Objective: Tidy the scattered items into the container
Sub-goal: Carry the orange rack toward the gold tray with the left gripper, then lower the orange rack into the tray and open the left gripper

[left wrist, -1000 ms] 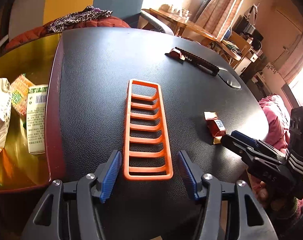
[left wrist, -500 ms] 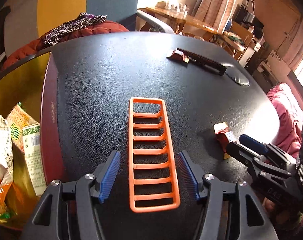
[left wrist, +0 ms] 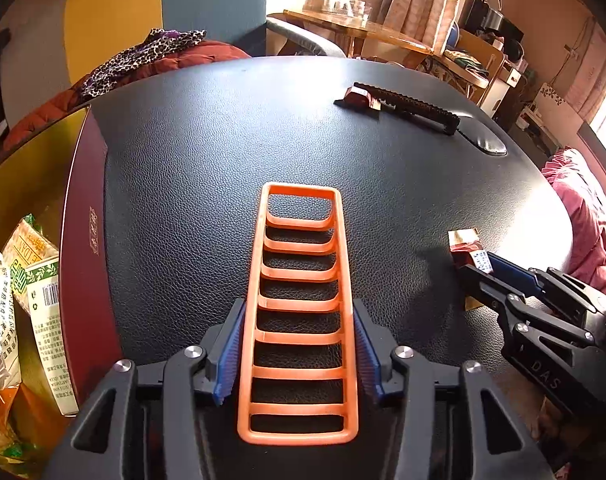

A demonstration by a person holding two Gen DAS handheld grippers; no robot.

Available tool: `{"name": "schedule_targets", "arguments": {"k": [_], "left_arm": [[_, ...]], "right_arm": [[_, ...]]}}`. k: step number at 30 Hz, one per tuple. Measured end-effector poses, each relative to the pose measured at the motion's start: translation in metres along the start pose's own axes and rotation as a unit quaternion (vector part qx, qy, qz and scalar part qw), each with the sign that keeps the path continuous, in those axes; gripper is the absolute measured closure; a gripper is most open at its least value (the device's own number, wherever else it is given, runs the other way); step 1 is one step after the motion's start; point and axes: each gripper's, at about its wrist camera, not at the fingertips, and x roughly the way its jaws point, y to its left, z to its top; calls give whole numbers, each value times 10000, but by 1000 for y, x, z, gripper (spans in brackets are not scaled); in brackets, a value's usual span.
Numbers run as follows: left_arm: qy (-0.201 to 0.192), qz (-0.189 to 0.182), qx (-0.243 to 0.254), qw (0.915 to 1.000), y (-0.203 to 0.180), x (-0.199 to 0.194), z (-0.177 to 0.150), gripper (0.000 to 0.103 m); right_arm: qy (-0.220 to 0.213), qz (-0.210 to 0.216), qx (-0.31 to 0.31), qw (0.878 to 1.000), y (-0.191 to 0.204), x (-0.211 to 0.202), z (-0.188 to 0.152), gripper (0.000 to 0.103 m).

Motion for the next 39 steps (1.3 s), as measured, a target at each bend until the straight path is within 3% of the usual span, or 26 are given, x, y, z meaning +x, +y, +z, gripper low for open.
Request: {"name": "schedule_targets", "arguments": {"k": [11, 23, 33, 39], "left_arm": [[-222, -263, 9, 9994, -14, -19, -12, 53], [-569, -113, -147, 9982, -3, -59, -26, 53], [-1029, 81, -814, 9913, 52, -105, -29, 53], [-1277, 473, -1325, 9818, 107, -128, -32, 53]], "right_arm": [[-27, 52, 154, 9999, -3, -1, -3, 73], [48, -205, -7, 9998, 7, 0, -2, 73], [118, -456, -221, 9986, 16, 2, -1, 72], [179, -526, -343, 9979, 19, 4, 0, 72]]}}
